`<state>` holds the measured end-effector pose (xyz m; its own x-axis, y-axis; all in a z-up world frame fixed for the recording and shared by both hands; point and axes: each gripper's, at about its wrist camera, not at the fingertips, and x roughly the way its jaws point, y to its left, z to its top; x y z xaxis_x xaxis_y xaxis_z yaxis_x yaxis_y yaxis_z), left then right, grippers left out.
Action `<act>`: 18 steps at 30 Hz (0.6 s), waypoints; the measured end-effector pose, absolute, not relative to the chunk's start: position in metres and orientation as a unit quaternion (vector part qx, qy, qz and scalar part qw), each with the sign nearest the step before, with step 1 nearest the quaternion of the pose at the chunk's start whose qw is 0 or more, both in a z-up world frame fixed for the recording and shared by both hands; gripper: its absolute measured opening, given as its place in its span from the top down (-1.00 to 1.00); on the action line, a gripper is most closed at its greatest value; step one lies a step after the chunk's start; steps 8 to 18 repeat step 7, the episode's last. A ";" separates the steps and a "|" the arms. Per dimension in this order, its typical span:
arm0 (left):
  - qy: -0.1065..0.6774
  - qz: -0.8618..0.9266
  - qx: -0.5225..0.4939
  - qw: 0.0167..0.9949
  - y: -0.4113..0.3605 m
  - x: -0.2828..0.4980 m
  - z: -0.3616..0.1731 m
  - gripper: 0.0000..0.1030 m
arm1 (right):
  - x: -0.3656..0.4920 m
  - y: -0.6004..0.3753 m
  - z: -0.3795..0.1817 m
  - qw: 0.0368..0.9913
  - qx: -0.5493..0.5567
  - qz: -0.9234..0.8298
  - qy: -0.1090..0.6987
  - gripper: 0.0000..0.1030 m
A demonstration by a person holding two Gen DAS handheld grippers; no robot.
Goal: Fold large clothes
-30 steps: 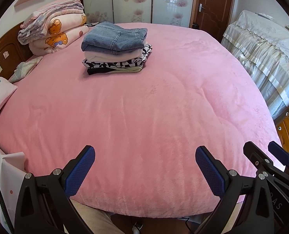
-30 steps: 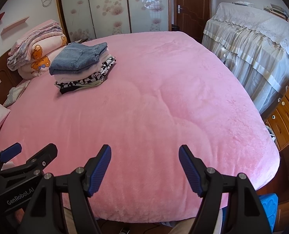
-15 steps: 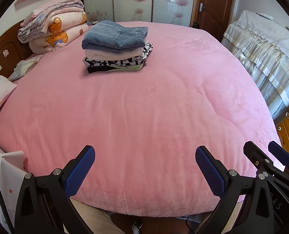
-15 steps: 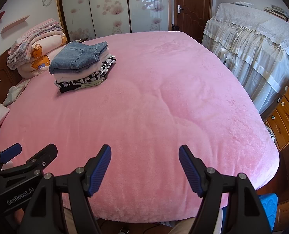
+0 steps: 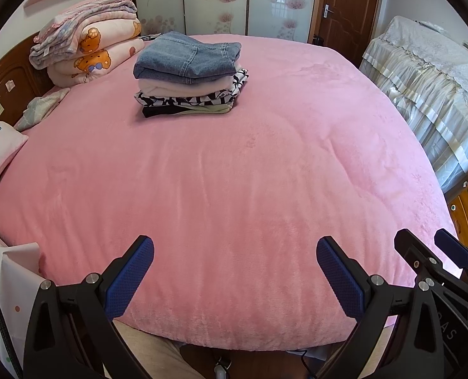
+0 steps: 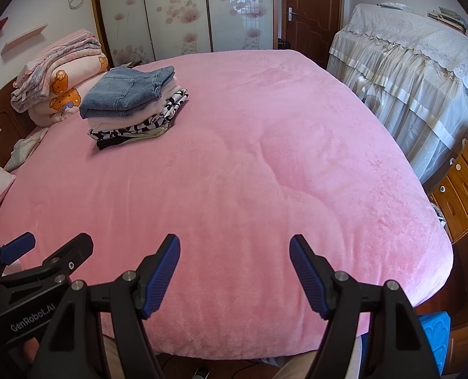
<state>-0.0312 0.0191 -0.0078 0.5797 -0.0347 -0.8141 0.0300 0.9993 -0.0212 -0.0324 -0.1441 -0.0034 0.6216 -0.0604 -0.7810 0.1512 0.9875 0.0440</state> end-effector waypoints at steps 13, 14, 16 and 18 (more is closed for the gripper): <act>0.463 -0.020 -0.008 0.886 0.018 -0.032 -0.010 -0.98 | -0.032 -0.145 -0.003 0.899 0.053 -0.059 0.431 -0.40; 0.463 -0.020 -0.008 0.886 0.018 -0.032 -0.010 -0.98 | -0.032 -0.145 -0.003 0.899 0.053 -0.059 0.431 -0.40; 0.463 -0.020 -0.008 0.886 0.018 -0.032 -0.010 -0.98 | -0.032 -0.145 -0.003 0.899 0.053 -0.059 0.431 -0.40; 0.463 -0.020 -0.008 0.886 0.018 -0.032 -0.010 -0.98 | -0.032 -0.145 -0.003 0.899 0.053 -0.059 0.431 -0.40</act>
